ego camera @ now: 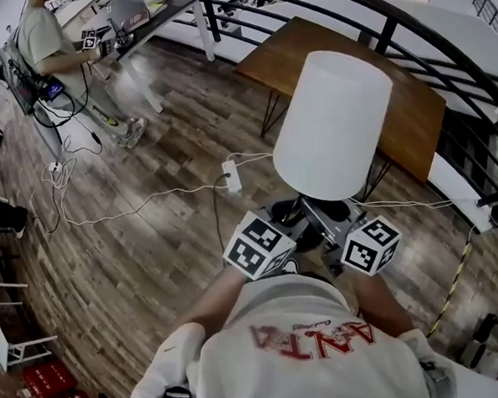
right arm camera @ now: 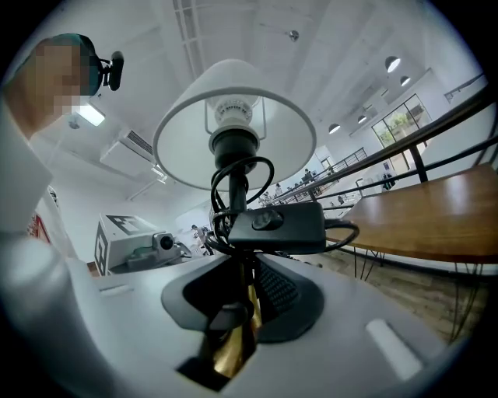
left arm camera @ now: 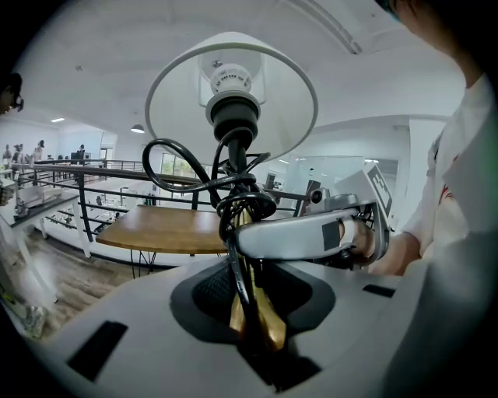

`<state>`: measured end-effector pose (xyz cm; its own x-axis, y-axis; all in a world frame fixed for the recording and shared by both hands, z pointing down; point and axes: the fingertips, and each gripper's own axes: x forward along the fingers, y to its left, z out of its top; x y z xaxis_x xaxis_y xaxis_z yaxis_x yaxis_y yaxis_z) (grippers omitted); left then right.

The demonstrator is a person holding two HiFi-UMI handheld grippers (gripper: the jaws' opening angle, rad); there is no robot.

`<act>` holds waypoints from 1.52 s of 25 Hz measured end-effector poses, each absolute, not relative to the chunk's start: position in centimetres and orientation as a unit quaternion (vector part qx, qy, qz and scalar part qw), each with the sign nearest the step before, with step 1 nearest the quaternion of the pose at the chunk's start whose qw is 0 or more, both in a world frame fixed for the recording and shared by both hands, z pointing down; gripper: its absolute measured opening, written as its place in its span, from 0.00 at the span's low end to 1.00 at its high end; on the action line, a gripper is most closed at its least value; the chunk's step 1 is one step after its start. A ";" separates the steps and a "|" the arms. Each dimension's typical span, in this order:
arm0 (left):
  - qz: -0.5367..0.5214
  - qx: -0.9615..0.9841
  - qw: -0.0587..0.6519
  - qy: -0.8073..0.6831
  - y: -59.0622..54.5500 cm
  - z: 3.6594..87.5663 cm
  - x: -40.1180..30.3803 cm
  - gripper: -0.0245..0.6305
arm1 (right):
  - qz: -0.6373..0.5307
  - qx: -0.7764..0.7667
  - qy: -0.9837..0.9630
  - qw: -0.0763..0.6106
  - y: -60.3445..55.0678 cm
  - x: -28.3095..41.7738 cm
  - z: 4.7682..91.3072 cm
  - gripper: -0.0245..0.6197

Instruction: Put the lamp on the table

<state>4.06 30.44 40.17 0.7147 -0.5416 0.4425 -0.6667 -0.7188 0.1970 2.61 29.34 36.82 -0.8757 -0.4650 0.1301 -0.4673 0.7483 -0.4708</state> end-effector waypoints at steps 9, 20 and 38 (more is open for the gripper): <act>0.187 0.907 0.180 -0.331 24.3 41.0 6.1 0.20 | 0.261 0.245 -0.934 0.001 23.2 4.6 37.7 0.17; 0.189 0.919 0.183 -0.293 15.9 42.0 6.1 0.20 | 0.267 0.283 -0.921 0.002 14.6 4.7 38.7 0.17; 0.198 0.946 0.151 -0.208 -1.9 39.6 0.9 0.19 | 0.252 0.370 -0.894 -0.028 -3.3 -0.3 36.5 0.17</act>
